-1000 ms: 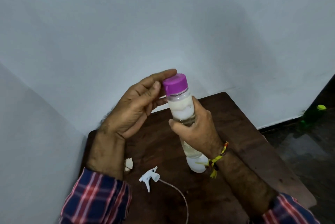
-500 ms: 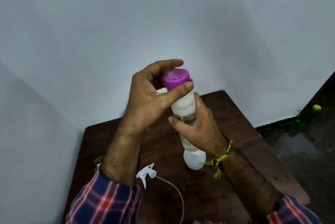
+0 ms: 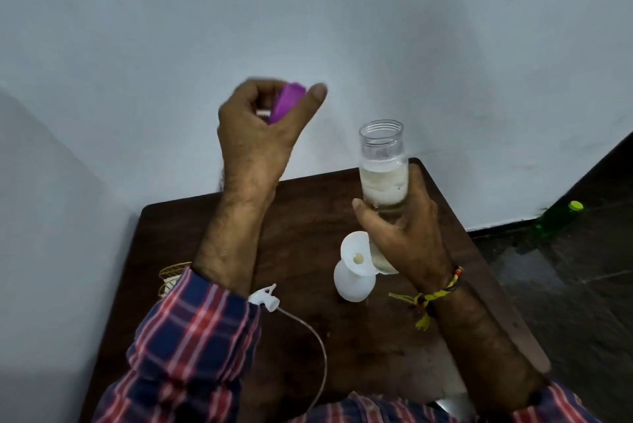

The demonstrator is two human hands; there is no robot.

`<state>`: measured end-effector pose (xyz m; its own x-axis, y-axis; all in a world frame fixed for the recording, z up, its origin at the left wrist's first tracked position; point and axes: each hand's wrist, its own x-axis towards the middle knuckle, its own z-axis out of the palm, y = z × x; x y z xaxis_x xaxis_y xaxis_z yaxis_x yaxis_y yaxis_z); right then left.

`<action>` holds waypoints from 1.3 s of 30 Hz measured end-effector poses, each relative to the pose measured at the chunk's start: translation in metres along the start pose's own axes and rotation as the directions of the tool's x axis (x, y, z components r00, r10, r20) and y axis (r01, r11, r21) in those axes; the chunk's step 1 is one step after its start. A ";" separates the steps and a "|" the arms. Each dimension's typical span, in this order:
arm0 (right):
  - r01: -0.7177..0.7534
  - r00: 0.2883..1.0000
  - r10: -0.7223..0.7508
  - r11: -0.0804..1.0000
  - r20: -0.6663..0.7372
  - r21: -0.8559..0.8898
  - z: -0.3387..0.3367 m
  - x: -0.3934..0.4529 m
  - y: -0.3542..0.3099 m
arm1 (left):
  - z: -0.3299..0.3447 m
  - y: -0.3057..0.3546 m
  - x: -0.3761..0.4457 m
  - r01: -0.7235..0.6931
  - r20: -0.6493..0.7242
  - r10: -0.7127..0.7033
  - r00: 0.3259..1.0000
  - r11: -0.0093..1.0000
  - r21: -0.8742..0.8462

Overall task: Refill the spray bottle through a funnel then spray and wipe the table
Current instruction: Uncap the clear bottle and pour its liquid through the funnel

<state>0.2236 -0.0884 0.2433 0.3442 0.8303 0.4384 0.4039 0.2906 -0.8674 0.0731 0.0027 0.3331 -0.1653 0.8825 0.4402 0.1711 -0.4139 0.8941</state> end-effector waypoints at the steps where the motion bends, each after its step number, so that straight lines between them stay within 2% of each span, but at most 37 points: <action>1: -0.003 1.000 0.002 1.000 -0.012 -0.009 -0.002 0.000 0.002 | 0.000 -0.023 -0.002 0.078 0.027 -0.078 0.997 0.997 -0.006; 4: -0.016 0.999 0.015 0.999 -0.028 -0.040 -0.007 0.000 0.006 | 0.004 -0.102 -0.023 0.297 0.084 -0.298 0.951 0.954 0.026; 7: -0.034 0.999 0.033 0.998 -0.027 -0.045 -0.011 0.001 0.008 | 0.009 -0.179 -0.058 0.507 0.080 -0.519 0.851 0.852 0.128; 10: -0.038 0.999 0.035 0.997 -0.036 -0.062 -0.012 0.002 0.014 | 0.008 -0.246 -0.091 0.622 0.010 -0.674 0.739 0.688 0.372; 13: -0.045 0.998 0.042 0.995 -0.036 -0.090 -0.012 0.000 0.020 | 0.006 -0.290 -0.114 0.682 0.002 -0.778 0.629 0.552 0.480; 14: -0.045 0.998 0.042 0.994 -0.036 -0.101 -0.012 0.000 0.022 | 0.005 -0.300 -0.118 0.657 0.010 -0.781 0.624 0.532 0.534; 16: -0.044 0.999 0.040 0.991 -0.036 -0.126 -0.014 -0.002 0.025 | 0.004 -0.312 -0.124 0.545 0.037 -0.754 0.656 0.507 0.668; 20: -0.016 0.999 0.010 0.990 -0.039 -0.142 -0.024 -0.003 0.037 | 0.002 -0.330 -0.128 0.365 0.112 -0.730 0.674 0.460 0.809; 23: -0.033 0.999 0.031 0.989 -0.017 -0.143 -0.037 -0.007 0.051 | 0.004 -0.330 -0.129 0.152 0.176 -0.668 0.723 0.402 0.903; 24: -0.045 0.999 0.044 0.988 -0.008 -0.145 -0.041 -0.009 0.057 | 0.006 -0.324 -0.128 0.103 0.201 -0.622 0.757 0.417 0.903; 25: -0.056 0.998 0.056 0.987 0.000 -0.151 -0.043 -0.012 0.062 | 0.007 -0.313 -0.127 0.095 0.223 -0.565 0.794 0.478 0.873; 26: -0.068 0.998 0.070 0.985 0.006 -0.158 -0.045 -0.015 0.068 | 0.008 -0.298 -0.125 0.135 0.250 -0.518 0.818 0.596 0.792; 28: -0.091 0.995 0.094 0.981 0.013 -0.170 -0.045 -0.020 0.080 | 0.011 -0.260 -0.122 0.205 0.362 -0.402 0.841 0.856 0.474; 29: -0.105 0.994 0.109 0.980 0.012 -0.171 -0.043 -0.023 0.086 | 0.012 -0.241 -0.122 0.200 0.456 -0.342 0.821 0.922 0.332; 30: -0.119 0.992 0.123 0.978 0.011 -0.169 -0.040 -0.026 0.091 | 0.014 -0.222 -0.122 0.172 0.555 -0.291 0.779 0.951 0.256; 32: -0.152 0.987 0.159 0.977 0.030 -0.152 -0.035 -0.031 0.101 | 0.021 -0.196 -0.127 0.094 0.712 -0.257 0.654 0.961 0.260; 34: -0.157 0.983 0.170 0.975 0.073 -0.160 -0.034 -0.035 0.110 | 0.031 -0.189 -0.136 0.019 0.764 -0.252 0.594 0.954 0.300; 36: -0.143 0.979 0.167 0.973 0.120 -0.184 -0.035 -0.040 0.120 | 0.039 -0.191 -0.143 -0.003 0.752 -0.255 0.607 0.946 0.324; 39: -0.112 0.977 0.146 0.971 0.155 -0.213 -0.045 -0.048 0.136 | 0.048 -0.196 -0.150 -0.002 0.680 -0.265 0.684 0.931 0.365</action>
<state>0.3001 -0.1107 0.1150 0.2638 0.9275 0.2648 0.5343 0.0880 -0.8407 0.1113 -0.0383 0.0879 0.5016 0.8650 0.0080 0.5140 -0.3055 0.8016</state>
